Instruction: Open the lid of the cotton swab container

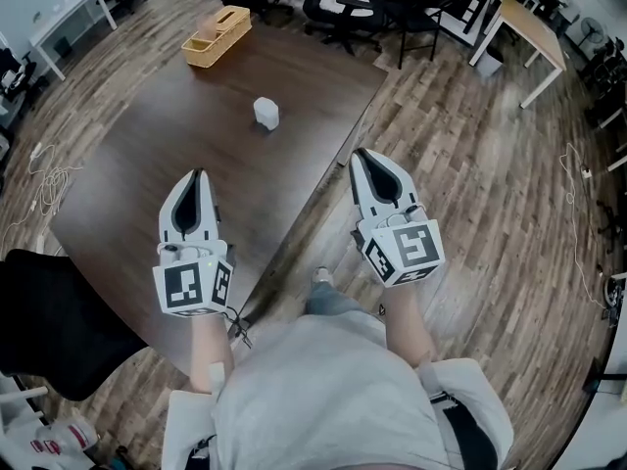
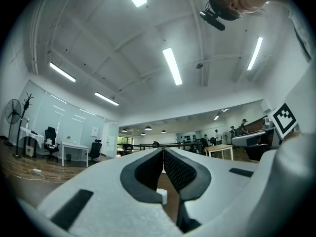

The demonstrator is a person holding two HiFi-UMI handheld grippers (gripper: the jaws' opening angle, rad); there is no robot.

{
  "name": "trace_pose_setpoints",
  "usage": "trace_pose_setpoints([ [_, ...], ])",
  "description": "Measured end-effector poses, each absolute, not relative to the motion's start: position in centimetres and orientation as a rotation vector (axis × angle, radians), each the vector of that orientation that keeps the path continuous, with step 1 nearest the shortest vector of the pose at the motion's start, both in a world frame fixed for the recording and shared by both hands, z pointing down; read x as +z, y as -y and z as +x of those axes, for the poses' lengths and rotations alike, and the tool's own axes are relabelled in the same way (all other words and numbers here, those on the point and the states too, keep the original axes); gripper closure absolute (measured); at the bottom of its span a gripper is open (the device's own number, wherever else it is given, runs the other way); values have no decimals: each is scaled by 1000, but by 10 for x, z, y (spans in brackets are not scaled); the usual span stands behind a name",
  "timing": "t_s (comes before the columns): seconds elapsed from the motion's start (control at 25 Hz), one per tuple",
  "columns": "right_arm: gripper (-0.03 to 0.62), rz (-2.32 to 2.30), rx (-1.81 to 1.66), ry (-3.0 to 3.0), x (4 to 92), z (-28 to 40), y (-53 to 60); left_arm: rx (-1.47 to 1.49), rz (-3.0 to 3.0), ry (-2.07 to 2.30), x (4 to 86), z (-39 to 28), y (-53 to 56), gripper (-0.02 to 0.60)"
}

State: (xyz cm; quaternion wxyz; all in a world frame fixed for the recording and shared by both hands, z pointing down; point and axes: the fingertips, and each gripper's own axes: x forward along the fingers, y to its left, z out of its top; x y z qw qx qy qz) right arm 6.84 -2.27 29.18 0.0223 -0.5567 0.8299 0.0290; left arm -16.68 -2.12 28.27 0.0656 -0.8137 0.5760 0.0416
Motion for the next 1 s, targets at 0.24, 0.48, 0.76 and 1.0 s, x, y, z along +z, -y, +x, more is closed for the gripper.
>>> trace_pose_setpoints([
  [0.24, 569, -1693, 90, -2591, 286, 85, 74, 131, -2433, -1765, 279, -149, 65, 571],
  [0.48, 569, -1650, 98, -2636, 285, 101, 117, 153, -2401, -1807, 275, -134, 104, 571],
  [0.76, 569, -1576, 94, -2701, 291, 113, 161, 163, -2359, -1854, 276, -116, 139, 571],
  [1.0, 569, -1499, 27, -2765, 308, 101, 187, 92, -2357, -1868, 288, -109, 150, 571],
])
